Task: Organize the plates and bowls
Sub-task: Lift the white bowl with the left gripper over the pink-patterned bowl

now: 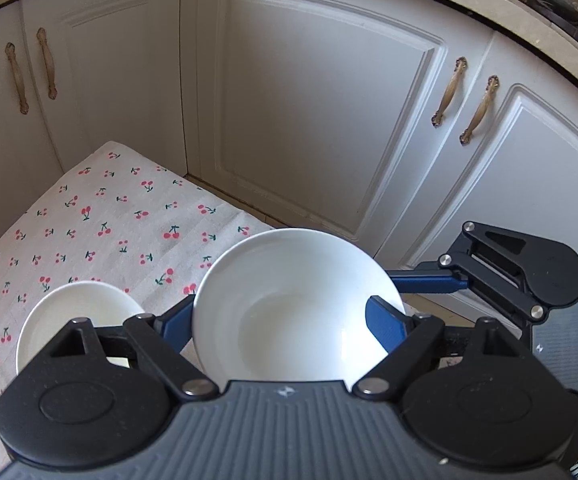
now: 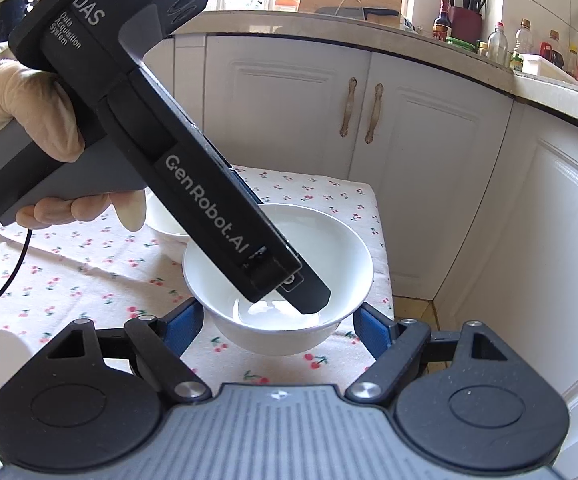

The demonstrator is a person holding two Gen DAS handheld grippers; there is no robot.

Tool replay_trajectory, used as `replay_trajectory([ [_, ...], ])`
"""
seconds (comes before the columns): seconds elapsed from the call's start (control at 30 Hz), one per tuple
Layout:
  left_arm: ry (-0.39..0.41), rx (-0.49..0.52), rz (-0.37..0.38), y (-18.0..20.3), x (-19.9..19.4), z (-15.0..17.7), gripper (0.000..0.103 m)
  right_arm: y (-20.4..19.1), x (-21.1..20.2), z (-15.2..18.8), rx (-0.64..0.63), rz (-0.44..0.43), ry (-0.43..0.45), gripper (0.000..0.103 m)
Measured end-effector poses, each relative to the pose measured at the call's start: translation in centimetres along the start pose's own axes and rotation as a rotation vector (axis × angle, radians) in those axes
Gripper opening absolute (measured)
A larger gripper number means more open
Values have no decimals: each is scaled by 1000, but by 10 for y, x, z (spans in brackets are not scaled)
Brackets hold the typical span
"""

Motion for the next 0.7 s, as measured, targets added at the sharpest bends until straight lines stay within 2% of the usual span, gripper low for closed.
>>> replay_trajectory([
  [0.7,62,-37,-35,44,-85,66,87,-77,-90,6,-12,-58,26,86],
])
Point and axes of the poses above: each gripper's, at about its wrist camera, not at the fingertips, and x roughly the way its jaws point, y to its right, z to its underside, the point moved 9 cm from there along x, roughly the way its jaws point, and after that the axes turned 2 degrees about z, right-handed, at the moved point
